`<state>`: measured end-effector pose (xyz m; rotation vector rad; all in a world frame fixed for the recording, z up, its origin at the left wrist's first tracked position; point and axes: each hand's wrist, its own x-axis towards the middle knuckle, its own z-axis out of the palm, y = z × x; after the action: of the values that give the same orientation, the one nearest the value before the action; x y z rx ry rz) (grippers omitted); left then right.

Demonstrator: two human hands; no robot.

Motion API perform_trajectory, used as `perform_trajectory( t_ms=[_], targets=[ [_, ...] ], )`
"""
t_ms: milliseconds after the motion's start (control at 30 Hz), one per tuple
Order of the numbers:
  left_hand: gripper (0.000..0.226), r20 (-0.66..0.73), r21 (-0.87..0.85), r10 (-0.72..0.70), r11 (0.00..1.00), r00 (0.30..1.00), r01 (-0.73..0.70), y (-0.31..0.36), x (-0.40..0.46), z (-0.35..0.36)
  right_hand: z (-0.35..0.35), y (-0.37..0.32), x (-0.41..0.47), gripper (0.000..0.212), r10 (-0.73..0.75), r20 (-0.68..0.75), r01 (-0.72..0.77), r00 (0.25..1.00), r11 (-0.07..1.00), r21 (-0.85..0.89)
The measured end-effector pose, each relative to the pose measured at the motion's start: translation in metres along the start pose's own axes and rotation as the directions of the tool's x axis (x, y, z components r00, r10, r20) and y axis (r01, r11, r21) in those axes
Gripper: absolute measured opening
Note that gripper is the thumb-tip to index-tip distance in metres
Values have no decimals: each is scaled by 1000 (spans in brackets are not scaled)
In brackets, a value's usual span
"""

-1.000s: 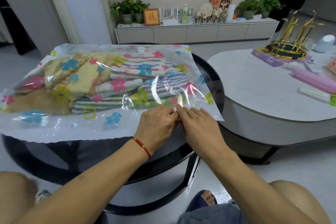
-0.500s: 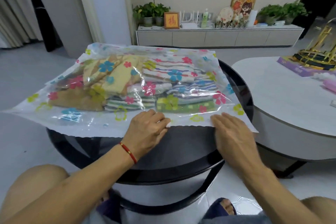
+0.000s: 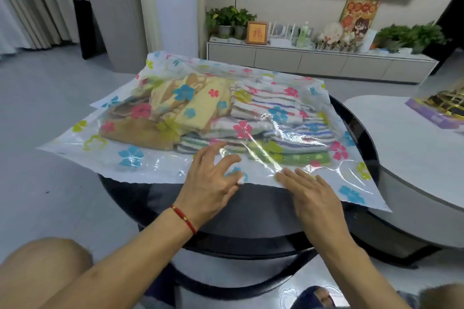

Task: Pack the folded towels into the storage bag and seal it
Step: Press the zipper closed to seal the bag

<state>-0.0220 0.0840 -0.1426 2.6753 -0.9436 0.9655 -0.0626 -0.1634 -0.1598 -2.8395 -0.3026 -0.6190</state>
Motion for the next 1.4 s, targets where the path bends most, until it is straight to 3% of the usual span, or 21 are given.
perform_trajectory(
  t_ms=[200,300,367,500,633,767,900,1067,1133,1267,1400],
  targets=[
    [16,-92,21,-1,1000,996,3,-27,-31,-16,-25,23,-13,41,178,63,-176,982,984,-26],
    [21,-106,-30,-25,999,994,22,-25,-43,-19,-34,8,-19,37,299,74,-286,951,947,-149],
    [25,-110,-56,-54,997,992,49,-22,-46,-21,-28,-32,-21,39,235,12,-226,972,943,-244],
    [22,-90,-12,-39,999,995,38,-15,-41,-25,0,-119,-1,42,-44,-18,42,999,993,-111],
    [13,-76,-37,-56,998,996,53,-14,-40,-29,16,-134,18,32,14,27,-13,1000,999,-42],
    [16,-64,7,-71,997,995,72,-27,-51,-37,25,-110,15,38,17,-62,-13,998,998,55],
    [18,-133,103,-114,986,985,128,-60,-82,-56,23,-107,12,38,219,53,-225,974,959,171],
    [14,-191,112,-326,930,926,351,-92,-123,-82,17,-133,6,36,300,48,-303,953,945,119],
    [17,-170,53,-374,920,912,387,-92,-131,-82,21,-171,7,42,209,-14,-207,978,973,107],
    [19,-196,53,-346,930,917,363,-93,-135,-76,37,-246,18,37,-156,-22,158,988,977,144],
    [14,-212,150,-321,923,923,355,-110,-145,-75,54,-247,28,31,-164,-31,167,986,970,176]
  ],
)
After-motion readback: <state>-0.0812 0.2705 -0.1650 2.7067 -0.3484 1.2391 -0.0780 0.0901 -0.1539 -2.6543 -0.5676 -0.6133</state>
